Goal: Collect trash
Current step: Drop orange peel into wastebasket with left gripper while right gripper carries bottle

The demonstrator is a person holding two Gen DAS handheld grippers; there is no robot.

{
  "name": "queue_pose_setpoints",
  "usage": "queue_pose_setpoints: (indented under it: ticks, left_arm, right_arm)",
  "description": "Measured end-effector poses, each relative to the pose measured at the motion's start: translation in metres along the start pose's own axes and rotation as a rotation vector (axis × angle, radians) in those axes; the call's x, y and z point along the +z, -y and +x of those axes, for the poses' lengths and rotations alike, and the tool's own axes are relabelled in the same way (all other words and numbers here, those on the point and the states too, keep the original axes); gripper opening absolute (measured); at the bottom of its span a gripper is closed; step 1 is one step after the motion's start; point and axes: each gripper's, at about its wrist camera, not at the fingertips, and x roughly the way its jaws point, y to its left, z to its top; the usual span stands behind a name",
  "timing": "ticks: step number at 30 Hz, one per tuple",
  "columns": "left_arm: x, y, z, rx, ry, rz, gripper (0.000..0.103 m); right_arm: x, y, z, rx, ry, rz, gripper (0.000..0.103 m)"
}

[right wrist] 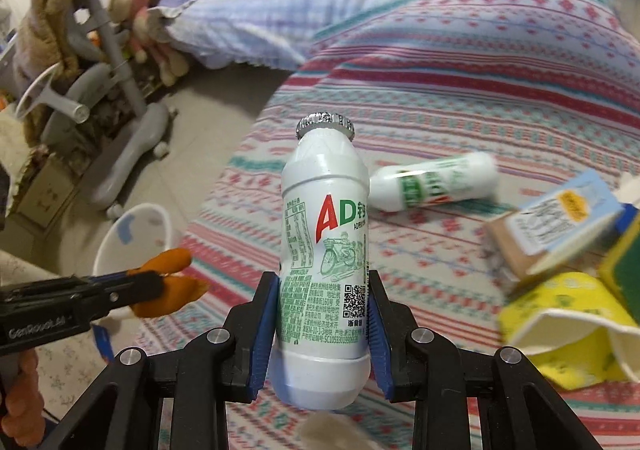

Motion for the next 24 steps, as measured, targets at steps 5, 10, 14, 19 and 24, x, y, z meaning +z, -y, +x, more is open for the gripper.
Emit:
queue_pose_setpoints:
  ticks: [5, 10, 14, 19, 24]
  left_arm:
    - [-0.002, -0.027, -0.008, 0.003, 0.000, -0.041, 0.019]
    - [0.007, -0.076, -0.029, -0.001, 0.023, -0.138, 0.019]
    - [0.013, -0.128, -0.046, 0.007, 0.049, -0.255, 0.019]
    - [0.013, -0.194, -0.046, 0.073, 0.042, -0.392, 0.019]
    - [0.005, -0.214, -0.025, 0.034, -0.025, -0.438, 0.019]
  right_arm:
    - [0.000, -0.016, 0.010, 0.016, -0.017, -0.017, 0.037]
    - [-0.003, -0.034, 0.023, 0.027, -0.030, -0.037, 0.037]
    - [-0.006, -0.050, 0.034, 0.037, -0.048, -0.062, 0.037]
    - [-0.015, -0.067, 0.048, 0.050, -0.080, -0.095, 0.037]
    - [-0.018, -0.082, 0.063, 0.064, -0.102, -0.099, 0.037]
